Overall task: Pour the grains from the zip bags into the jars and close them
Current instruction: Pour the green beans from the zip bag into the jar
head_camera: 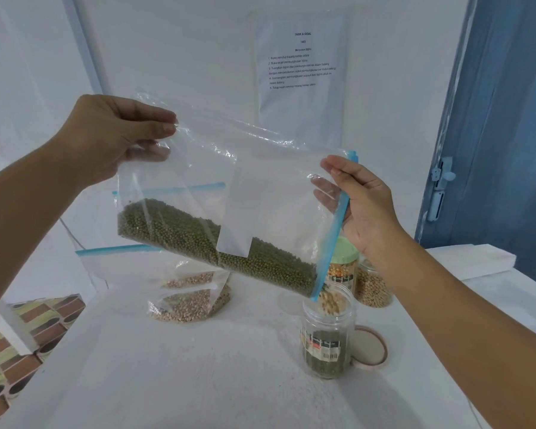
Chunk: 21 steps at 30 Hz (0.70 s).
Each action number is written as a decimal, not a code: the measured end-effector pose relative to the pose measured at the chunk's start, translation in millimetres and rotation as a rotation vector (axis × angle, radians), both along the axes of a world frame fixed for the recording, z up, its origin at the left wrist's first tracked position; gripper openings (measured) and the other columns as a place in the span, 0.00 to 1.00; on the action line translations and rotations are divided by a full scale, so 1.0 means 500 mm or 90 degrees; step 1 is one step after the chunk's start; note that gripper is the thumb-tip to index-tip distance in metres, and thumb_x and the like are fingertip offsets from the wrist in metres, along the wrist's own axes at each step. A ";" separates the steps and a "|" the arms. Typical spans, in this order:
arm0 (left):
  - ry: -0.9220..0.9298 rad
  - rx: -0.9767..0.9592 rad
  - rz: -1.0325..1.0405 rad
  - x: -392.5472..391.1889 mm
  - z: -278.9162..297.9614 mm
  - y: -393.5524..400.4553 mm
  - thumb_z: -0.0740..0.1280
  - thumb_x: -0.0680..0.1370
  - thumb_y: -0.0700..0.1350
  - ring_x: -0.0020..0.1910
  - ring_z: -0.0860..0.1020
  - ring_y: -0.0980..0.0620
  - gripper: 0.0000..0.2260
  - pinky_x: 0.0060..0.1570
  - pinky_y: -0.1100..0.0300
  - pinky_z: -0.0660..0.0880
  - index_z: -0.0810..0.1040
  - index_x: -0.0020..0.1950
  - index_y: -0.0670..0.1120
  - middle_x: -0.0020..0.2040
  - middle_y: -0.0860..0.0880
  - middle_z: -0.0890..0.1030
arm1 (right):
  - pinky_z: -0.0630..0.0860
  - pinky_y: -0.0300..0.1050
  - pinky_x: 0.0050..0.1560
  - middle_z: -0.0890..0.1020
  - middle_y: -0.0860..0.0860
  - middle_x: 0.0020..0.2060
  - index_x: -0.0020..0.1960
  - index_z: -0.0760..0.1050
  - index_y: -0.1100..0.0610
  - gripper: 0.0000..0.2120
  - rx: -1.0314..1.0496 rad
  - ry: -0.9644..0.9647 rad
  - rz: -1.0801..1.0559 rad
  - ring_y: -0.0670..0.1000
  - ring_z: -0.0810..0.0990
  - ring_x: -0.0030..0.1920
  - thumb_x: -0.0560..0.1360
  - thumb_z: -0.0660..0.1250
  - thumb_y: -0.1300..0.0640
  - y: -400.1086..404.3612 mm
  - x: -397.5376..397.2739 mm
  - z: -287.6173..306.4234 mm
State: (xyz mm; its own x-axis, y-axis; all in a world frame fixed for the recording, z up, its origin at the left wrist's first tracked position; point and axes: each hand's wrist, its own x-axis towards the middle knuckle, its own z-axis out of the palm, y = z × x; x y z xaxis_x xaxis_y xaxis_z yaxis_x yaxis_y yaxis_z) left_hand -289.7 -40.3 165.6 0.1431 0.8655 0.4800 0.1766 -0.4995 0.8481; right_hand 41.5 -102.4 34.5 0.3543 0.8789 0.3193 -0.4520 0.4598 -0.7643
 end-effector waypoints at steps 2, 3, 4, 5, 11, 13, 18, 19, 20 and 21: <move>-0.001 0.001 0.002 -0.001 0.000 0.001 0.79 0.69 0.39 0.37 0.81 0.50 0.08 0.46 0.56 0.85 0.89 0.48 0.45 0.57 0.37 0.85 | 0.83 0.49 0.52 0.87 0.54 0.55 0.54 0.85 0.57 0.09 0.000 -0.001 -0.001 0.59 0.87 0.54 0.81 0.68 0.66 -0.001 0.000 0.002; -0.001 0.001 0.002 -0.002 0.001 0.001 0.79 0.69 0.39 0.37 0.81 0.50 0.09 0.47 0.56 0.85 0.89 0.48 0.45 0.57 0.37 0.85 | 0.83 0.49 0.52 0.87 0.54 0.55 0.54 0.86 0.57 0.09 0.000 -0.001 -0.001 0.59 0.87 0.54 0.81 0.68 0.66 -0.001 0.000 0.002; -0.001 0.003 0.001 -0.002 0.002 0.002 0.79 0.69 0.39 0.37 0.81 0.50 0.09 0.47 0.56 0.85 0.89 0.49 0.45 0.57 0.37 0.85 | 0.83 0.48 0.52 0.87 0.54 0.56 0.54 0.86 0.57 0.09 0.000 -0.001 -0.001 0.59 0.87 0.54 0.81 0.68 0.66 -0.001 -0.001 0.003; -0.001 0.004 0.000 -0.003 0.002 0.001 0.79 0.69 0.39 0.37 0.81 0.50 0.09 0.47 0.56 0.85 0.89 0.49 0.44 0.58 0.37 0.85 | 0.83 0.48 0.52 0.87 0.54 0.56 0.53 0.86 0.57 0.09 0.000 -0.001 -0.001 0.59 0.87 0.54 0.81 0.68 0.66 -0.001 -0.001 0.005; -0.001 0.002 0.002 -0.010 0.005 -0.001 0.79 0.70 0.39 0.37 0.81 0.50 0.09 0.47 0.55 0.85 0.88 0.49 0.44 0.58 0.36 0.84 | 0.83 0.48 0.52 0.87 0.54 0.55 0.53 0.86 0.57 0.09 0.002 -0.001 0.002 0.59 0.87 0.54 0.81 0.68 0.66 0.000 -0.006 0.008; -0.003 0.002 0.004 -0.010 0.006 -0.002 0.79 0.70 0.39 0.36 0.81 0.50 0.09 0.46 0.56 0.85 0.88 0.50 0.44 0.58 0.36 0.84 | 0.83 0.48 0.51 0.87 0.54 0.55 0.53 0.86 0.57 0.09 0.003 -0.003 0.002 0.58 0.87 0.53 0.81 0.68 0.66 0.000 -0.007 0.008; -0.003 0.004 0.008 -0.013 0.005 -0.003 0.79 0.70 0.38 0.37 0.81 0.49 0.10 0.46 0.56 0.85 0.88 0.51 0.43 0.59 0.35 0.84 | 0.84 0.49 0.52 0.87 0.54 0.55 0.52 0.86 0.57 0.09 0.005 -0.004 0.003 0.58 0.87 0.53 0.81 0.68 0.66 -0.001 -0.011 0.009; -0.002 0.005 0.008 -0.013 0.005 -0.004 0.79 0.70 0.39 0.37 0.81 0.49 0.10 0.46 0.56 0.85 0.88 0.51 0.43 0.59 0.35 0.84 | 0.84 0.49 0.53 0.87 0.54 0.55 0.52 0.86 0.57 0.09 0.005 -0.005 0.002 0.58 0.87 0.53 0.81 0.68 0.66 -0.002 -0.011 0.008; -0.001 0.006 0.008 -0.014 0.005 -0.004 0.79 0.70 0.39 0.37 0.81 0.49 0.10 0.46 0.55 0.85 0.88 0.51 0.43 0.59 0.35 0.84 | 0.84 0.49 0.53 0.87 0.55 0.55 0.53 0.86 0.57 0.09 0.004 -0.006 0.001 0.59 0.87 0.54 0.81 0.68 0.66 -0.002 -0.012 0.008; -0.001 0.007 0.006 -0.014 0.006 -0.005 0.79 0.70 0.39 0.37 0.81 0.49 0.10 0.46 0.55 0.85 0.88 0.51 0.43 0.59 0.35 0.84 | 0.84 0.50 0.53 0.87 0.55 0.55 0.52 0.86 0.57 0.09 0.005 -0.007 0.001 0.59 0.87 0.54 0.81 0.68 0.66 -0.002 -0.012 0.008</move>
State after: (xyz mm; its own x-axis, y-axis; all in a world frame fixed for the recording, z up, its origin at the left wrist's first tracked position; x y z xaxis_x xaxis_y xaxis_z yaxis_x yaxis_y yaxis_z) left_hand -296.5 -42.9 168.6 0.1333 0.8615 0.4899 0.1799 -0.5072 0.8429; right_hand 35.6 -103.4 38.6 0.3500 0.8769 0.3294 -0.4444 0.4650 -0.7657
